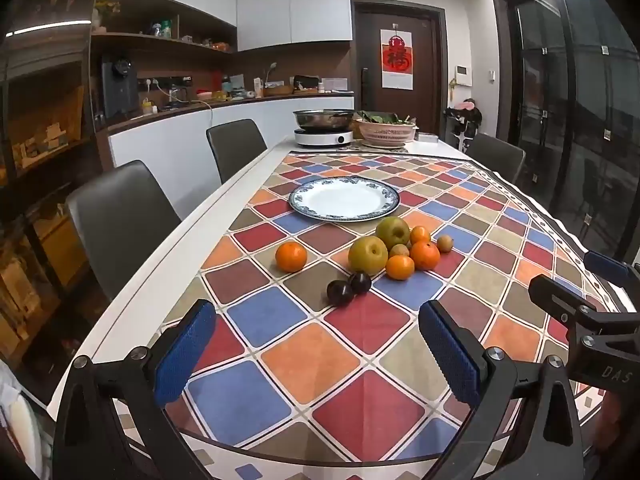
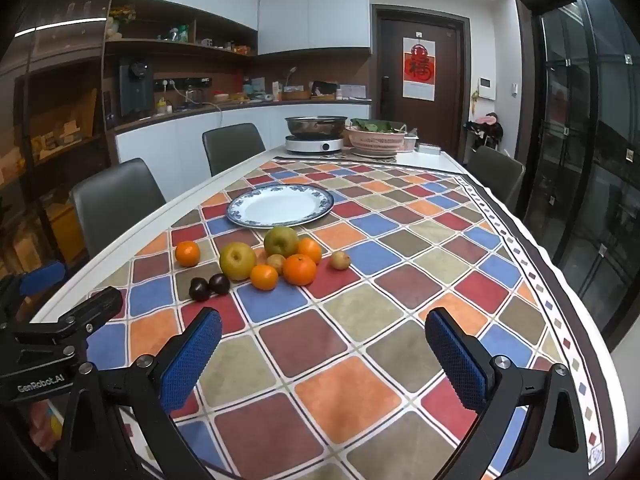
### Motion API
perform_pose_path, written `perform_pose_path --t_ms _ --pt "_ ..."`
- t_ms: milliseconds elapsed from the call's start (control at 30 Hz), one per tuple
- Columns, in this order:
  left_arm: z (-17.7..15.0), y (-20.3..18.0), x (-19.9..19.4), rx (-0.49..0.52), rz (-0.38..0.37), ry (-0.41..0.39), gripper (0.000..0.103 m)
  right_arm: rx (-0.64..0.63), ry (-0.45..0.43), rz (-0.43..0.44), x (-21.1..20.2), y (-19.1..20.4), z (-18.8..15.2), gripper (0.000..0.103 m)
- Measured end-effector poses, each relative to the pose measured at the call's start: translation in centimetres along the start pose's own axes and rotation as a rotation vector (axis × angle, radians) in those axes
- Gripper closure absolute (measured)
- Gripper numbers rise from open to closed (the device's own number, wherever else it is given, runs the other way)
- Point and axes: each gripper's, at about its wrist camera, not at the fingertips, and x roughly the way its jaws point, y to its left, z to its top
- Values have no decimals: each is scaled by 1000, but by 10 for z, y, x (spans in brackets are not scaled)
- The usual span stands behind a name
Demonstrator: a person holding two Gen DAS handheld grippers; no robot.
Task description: Organize fruits
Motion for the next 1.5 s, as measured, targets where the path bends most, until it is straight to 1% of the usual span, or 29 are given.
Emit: perform_pose_path --t_ms 267,300,467,1500 --pt "-1 -1 -6 -1 -12 -3 0 16 2 -2 0 -1 0 1" --pt "-2 0 -5 0 -14 -1 0 -4 -9 2 -3 4 -1 1" --pt "-2 0 -4 0 -16 1 0 -4 -7 4 0 -1 -1 1" --pt "-3 0 -4 2 -18 6 0 -1 -5 6 -1 2 0 1"
